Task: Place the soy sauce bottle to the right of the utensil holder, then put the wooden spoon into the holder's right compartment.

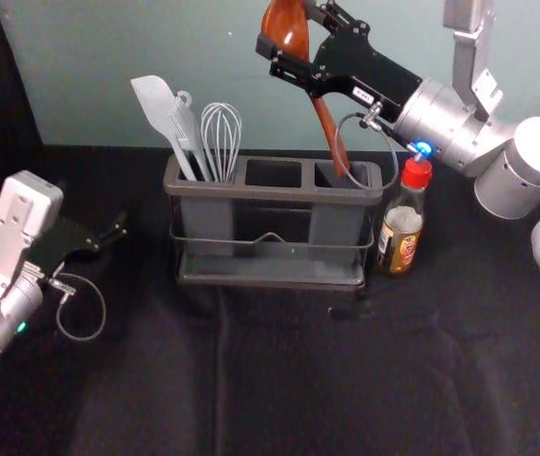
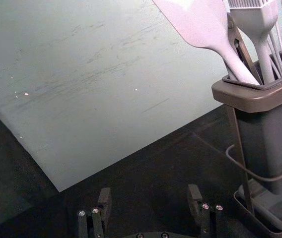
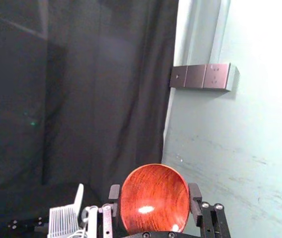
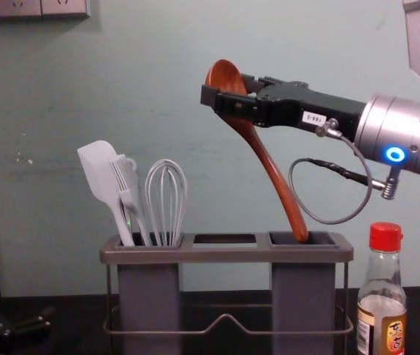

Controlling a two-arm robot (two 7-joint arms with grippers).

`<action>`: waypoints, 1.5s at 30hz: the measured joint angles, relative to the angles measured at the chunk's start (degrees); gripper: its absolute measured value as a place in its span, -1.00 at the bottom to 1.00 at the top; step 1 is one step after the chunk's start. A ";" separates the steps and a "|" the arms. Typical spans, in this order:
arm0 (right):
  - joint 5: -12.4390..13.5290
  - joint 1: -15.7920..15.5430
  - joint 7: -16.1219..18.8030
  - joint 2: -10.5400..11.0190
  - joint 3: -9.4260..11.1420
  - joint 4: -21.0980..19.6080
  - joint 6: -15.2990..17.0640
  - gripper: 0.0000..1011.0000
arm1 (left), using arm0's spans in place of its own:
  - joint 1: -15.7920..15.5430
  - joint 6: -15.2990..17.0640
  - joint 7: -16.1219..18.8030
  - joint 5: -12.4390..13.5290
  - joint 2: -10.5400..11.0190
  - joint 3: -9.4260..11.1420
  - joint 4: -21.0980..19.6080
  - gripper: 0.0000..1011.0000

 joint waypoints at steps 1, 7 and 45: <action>-0.09 0.16 0.15 -0.17 0.00 0.39 -0.05 0.66 | 0.00 0.00 0.00 0.00 0.00 0.00 0.00 0.99; -0.30 0.40 0.63 -0.67 -0.07 1.60 -0.13 0.66 | 0.00 0.00 0.00 0.00 0.00 0.00 0.00 0.99; 2.61 -9.63 -2.14 7.36 2.30 -14.05 6.27 0.66 | 0.00 0.00 0.00 0.00 0.00 0.00 0.00 0.99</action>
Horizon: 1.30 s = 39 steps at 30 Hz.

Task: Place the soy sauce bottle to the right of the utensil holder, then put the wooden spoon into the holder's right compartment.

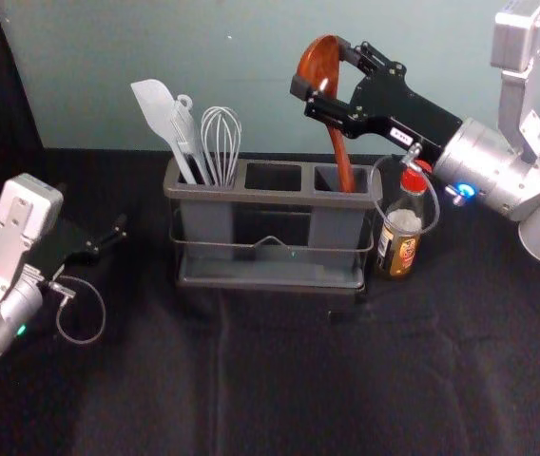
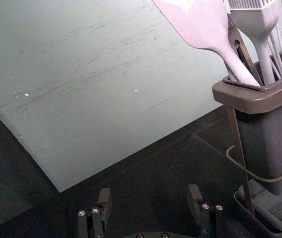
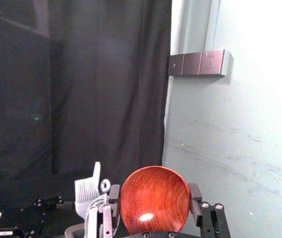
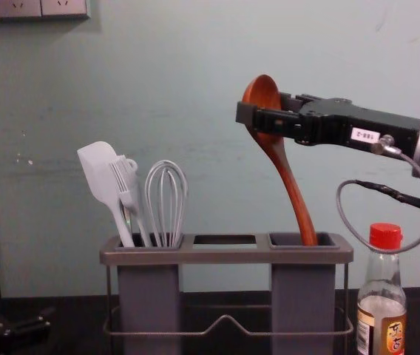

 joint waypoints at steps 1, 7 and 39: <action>0.05 -0.20 -0.08 0.19 0.04 -0.31 0.10 0.66 | 0.00 0.00 0.00 0.00 0.00 0.00 0.00 0.99; 0.52 -1.44 -0.32 1.91 0.20 -2.55 1.93 0.66 | 0.00 0.00 0.00 0.00 0.00 0.00 0.00 0.99; 1.27 -3.62 -0.28 5.94 -1.22 -3.21 5.41 0.66 | 0.00 0.00 0.00 0.00 0.00 0.00 0.00 0.99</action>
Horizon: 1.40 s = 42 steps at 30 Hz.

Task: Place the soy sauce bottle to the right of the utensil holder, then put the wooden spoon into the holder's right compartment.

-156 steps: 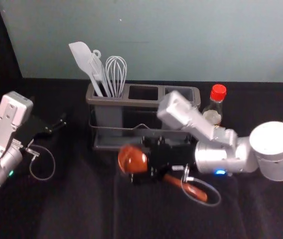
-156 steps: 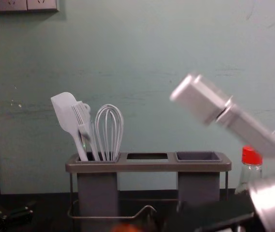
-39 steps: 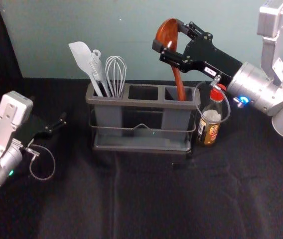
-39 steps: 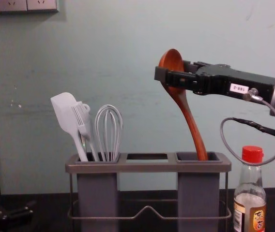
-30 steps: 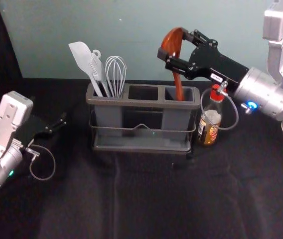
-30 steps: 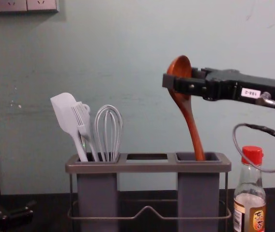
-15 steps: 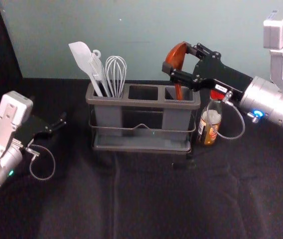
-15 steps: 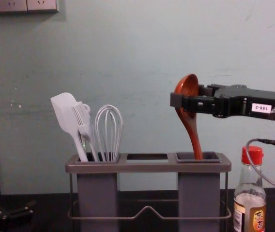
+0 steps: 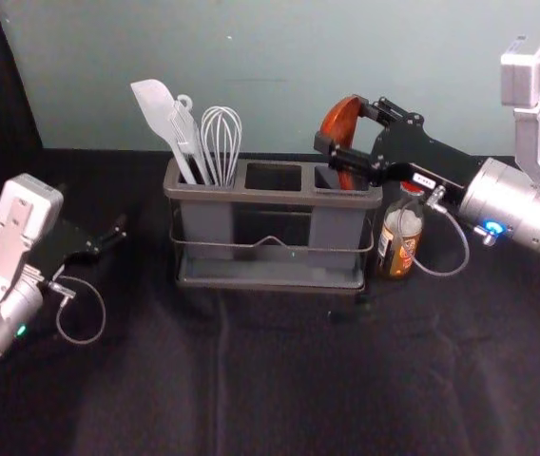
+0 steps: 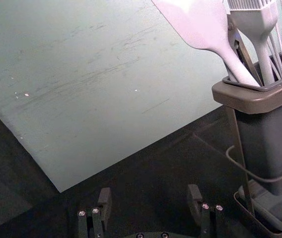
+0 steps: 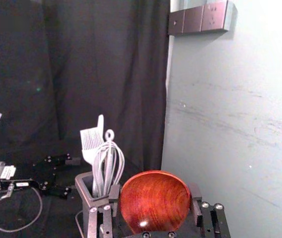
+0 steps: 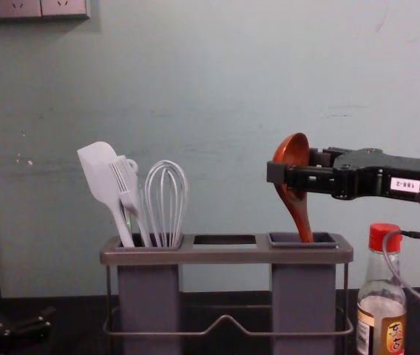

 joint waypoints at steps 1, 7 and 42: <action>0.03 0.00 0.07 -0.02 -0.02 0.11 -0.03 0.66 | 0.00 0.00 0.00 0.00 0.00 0.00 0.00 0.99; 0.17 -0.08 0.41 -0.13 -0.18 0.71 -0.31 0.66 | 0.00 0.00 0.00 0.00 0.00 0.00 0.00 0.99; -0.59 -0.70 0.29 -0.42 -0.25 1.31 -1.11 0.66 | 0.00 0.00 0.00 0.00 0.00 0.00 0.00 0.99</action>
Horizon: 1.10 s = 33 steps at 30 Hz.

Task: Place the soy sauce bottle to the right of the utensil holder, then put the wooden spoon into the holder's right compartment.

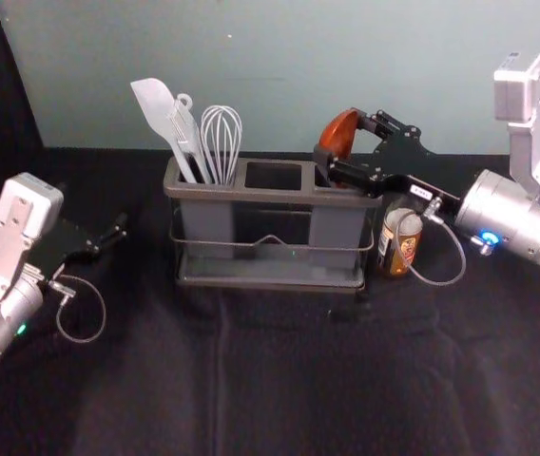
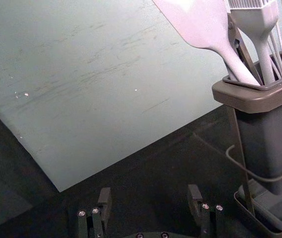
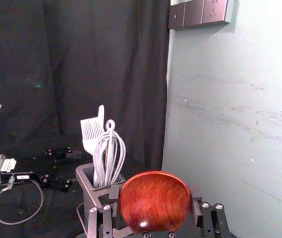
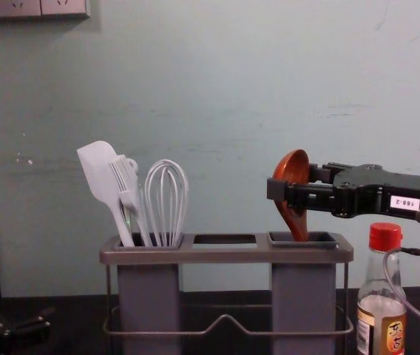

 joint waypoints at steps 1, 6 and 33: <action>0.00 0.00 0.00 0.00 0.00 0.00 0.00 0.67 | 0.00 0.00 0.00 0.00 0.00 0.00 0.00 0.99; 0.00 0.02 -0.03 0.00 0.00 -0.02 0.00 0.91 | 0.00 0.00 0.00 0.00 0.00 0.00 0.00 0.99; -0.51 -3.93 -5.06 2.04 2.06 -8.73 2.65 0.99 | 0.00 0.00 0.00 0.00 0.00 0.00 0.00 0.99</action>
